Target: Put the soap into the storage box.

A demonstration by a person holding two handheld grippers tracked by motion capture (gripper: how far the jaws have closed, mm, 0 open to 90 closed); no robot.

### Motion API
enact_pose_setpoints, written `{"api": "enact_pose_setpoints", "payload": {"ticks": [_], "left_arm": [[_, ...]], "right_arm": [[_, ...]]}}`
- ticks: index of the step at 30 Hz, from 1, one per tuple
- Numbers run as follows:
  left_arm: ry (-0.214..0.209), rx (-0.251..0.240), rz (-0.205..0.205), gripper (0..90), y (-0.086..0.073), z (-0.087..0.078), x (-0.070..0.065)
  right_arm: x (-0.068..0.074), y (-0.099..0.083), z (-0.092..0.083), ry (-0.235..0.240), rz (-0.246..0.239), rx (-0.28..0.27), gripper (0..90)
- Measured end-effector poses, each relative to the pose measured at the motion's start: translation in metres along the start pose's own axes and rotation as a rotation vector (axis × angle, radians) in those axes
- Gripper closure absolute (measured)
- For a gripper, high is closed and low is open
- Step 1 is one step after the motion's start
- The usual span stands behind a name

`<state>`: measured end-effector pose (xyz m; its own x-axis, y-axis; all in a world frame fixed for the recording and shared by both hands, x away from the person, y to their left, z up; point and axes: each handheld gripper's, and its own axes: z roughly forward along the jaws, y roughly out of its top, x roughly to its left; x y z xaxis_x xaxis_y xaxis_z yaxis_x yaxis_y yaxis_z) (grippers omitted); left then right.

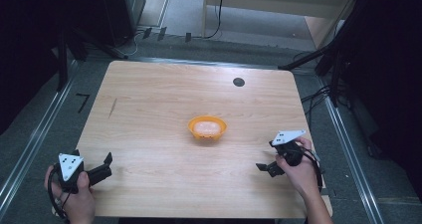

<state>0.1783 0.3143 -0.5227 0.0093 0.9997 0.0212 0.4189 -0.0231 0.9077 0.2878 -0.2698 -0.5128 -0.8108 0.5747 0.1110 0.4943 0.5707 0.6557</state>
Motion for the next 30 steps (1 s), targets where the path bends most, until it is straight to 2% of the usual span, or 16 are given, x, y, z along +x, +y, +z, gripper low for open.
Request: {"api": "enact_pose_setpoints", "payload": {"ticks": [6, 8, 12, 14, 15, 17, 26, 30], "left_arm": [[-0.003, 0.002, 0.003, 0.0, 0.0, 0.0, 0.0], [-0.001, 0.0, 0.004, 0.0, 0.0, 0.0, 0.0], [0.0, 0.001, 0.006, 0.0, 0.0, 0.0, -0.001], [0.002, 0.002, 0.01, 0.0, 0.0, 0.0, -0.001], [0.002, 0.002, 0.01, 0.0, 0.0, 0.0, -0.001], [-0.001, 0.001, 0.012, 0.0, 0.0, -0.001, -0.001], [-0.008, -0.002, 0.016, 0.0, 0.0, -0.001, -0.002], [-0.009, -0.002, 0.016, 0.0, -0.001, -0.001, -0.002]], "right_arm": [[0.0, -0.02, -0.007, -0.014, 0.039, -0.039, 0.0], [0.0, -0.033, -0.013, -0.033, 0.071, -0.062, 0.0], [-0.002, -0.043, -0.018, -0.048, 0.085, -0.085, 0.0], [-0.002, -0.054, -0.026, -0.066, 0.117, -0.118, 0.0], [-0.002, -0.054, -0.026, -0.066, 0.117, -0.118, 0.0], [-0.001, -0.064, -0.033, -0.091, 0.141, -0.155, 0.0], [0.002, -0.095, -0.05, -0.163, 0.191, -0.197, 0.0], [0.003, -0.109, -0.057, -0.193, 0.22, -0.239, 0.0]]}}
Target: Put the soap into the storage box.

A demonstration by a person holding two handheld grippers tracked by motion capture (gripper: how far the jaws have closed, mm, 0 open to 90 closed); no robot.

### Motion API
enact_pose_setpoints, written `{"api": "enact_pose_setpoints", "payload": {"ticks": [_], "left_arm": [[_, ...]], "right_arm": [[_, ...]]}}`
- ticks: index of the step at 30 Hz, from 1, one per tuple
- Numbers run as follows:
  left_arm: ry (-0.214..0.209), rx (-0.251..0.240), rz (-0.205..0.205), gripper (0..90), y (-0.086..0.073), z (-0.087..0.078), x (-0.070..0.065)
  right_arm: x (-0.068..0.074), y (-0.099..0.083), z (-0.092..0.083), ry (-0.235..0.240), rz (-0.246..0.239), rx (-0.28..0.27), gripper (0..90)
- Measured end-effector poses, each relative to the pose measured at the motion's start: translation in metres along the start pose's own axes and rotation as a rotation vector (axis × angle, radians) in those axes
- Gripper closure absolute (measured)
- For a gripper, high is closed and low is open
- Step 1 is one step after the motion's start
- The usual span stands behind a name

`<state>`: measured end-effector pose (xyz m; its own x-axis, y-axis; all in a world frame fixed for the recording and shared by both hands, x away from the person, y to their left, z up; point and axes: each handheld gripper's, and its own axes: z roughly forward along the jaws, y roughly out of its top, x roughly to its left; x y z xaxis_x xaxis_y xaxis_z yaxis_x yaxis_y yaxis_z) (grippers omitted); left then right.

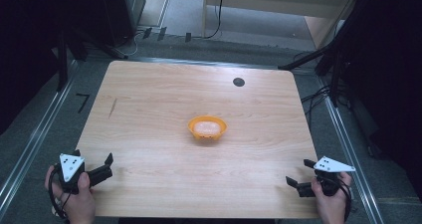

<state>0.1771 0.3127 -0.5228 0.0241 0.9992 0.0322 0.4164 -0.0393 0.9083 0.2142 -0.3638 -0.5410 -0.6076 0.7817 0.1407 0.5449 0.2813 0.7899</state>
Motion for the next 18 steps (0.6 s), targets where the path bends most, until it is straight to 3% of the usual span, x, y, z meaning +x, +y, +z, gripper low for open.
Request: {"api": "enact_pose_setpoints", "payload": {"ticks": [9, 12, 18], "left_arm": [[0.0, 0.007, 0.003, 0.0, 0.0, 0.0, 0.0], [0.002, 0.009, 0.011, 0.0, 0.0, 0.001, -0.001], [0.0, 0.012, 0.01, 0.0, 0.0, 0.001, -0.001]], "right_arm": [[-0.004, -0.022, -0.011, -0.048, 0.049, -0.066, 0.0], [-0.006, -0.025, -0.015, -0.054, 0.071, -0.115, 0.0], [-0.002, -0.026, -0.016, -0.044, 0.056, -0.136, 0.0]]}}
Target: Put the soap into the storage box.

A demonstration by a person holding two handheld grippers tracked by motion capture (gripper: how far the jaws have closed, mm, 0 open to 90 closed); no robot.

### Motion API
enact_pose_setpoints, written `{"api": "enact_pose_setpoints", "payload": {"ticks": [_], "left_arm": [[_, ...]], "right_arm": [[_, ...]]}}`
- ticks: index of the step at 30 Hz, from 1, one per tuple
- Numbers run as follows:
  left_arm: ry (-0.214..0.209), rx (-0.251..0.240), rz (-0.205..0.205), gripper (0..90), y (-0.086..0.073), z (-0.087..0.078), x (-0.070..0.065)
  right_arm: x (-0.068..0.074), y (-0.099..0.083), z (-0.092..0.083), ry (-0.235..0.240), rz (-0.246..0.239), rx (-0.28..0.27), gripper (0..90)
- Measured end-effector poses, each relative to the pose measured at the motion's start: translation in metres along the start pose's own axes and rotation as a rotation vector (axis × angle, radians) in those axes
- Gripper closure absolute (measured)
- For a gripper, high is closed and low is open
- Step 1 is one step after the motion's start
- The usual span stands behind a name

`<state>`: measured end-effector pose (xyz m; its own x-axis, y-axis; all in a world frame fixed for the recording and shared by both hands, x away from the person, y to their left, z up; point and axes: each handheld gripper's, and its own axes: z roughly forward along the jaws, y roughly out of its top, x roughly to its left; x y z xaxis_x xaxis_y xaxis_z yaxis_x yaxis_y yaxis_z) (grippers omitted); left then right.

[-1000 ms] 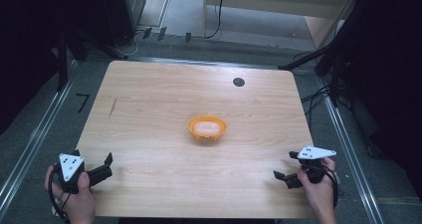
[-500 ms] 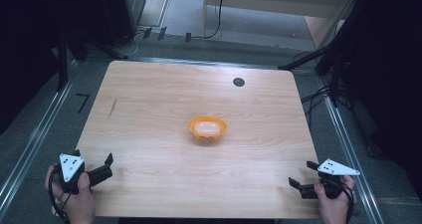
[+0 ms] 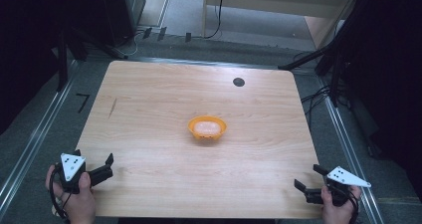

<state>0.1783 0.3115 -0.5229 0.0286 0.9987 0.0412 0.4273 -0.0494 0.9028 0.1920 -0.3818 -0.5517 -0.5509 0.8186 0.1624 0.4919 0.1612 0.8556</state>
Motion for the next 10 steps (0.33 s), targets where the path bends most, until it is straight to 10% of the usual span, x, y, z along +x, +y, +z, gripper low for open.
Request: {"api": "enact_pose_setpoints", "payload": {"ticks": [10], "left_arm": [[0.0, 0.001, -0.004, 0.0, 0.0, 0.0, 0.0003]], "right_arm": [[0.0021, -0.0002, 0.0002, -0.018, -0.016, 0.004, 0.0]]}}
